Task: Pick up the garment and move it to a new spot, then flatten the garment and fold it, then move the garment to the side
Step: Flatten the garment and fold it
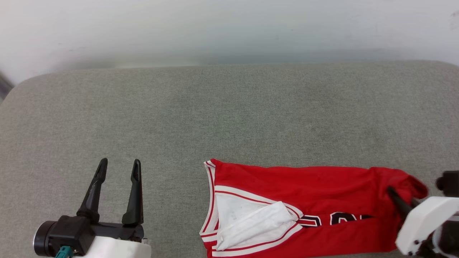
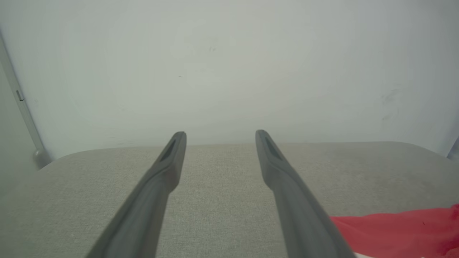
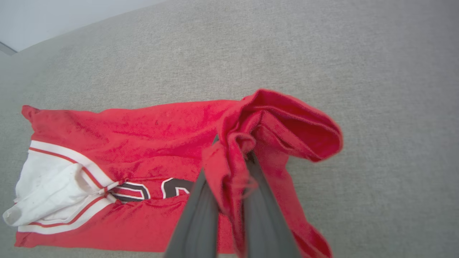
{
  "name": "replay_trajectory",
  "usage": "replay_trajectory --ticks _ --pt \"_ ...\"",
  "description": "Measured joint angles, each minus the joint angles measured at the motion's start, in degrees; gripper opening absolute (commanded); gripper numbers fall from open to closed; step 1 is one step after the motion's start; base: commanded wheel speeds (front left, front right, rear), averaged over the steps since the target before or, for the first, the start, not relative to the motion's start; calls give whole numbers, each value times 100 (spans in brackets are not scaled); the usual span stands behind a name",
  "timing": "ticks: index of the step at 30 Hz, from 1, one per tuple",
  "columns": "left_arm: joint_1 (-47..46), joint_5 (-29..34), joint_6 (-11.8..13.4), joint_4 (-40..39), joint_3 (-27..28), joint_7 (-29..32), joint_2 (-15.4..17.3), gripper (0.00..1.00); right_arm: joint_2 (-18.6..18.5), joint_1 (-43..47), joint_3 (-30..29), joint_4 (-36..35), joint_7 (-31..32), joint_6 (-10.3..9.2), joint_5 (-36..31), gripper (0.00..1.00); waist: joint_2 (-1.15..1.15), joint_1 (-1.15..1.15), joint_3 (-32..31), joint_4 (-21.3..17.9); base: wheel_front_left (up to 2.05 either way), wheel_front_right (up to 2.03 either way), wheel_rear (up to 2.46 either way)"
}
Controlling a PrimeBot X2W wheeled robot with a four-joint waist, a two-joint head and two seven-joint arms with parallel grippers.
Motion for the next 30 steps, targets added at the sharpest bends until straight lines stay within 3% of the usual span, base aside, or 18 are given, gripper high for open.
replay_trajectory --ticks 6,12,19,30 --pt "33 -11 0 2 -30 0 -4 100 408 119 715 -545 365 0 3 0 0 0 -73 102 0 0 0" --pt "68 -37 0 1 -30 0 -2 100 642 -1 1466 -628 404 -1 60 0 0 0 -62 250 0 0 0" --pt "56 -43 0 37 -60 0 -3 100 769 -519 2085 -302 89 0 144 0 0 0 -7 471 0 0 0" --pt "-38 -42 0 124 -123 0 -13 100 780 -943 2940 789 -196 -1 255 0 0 0 112 828 0 0 0"
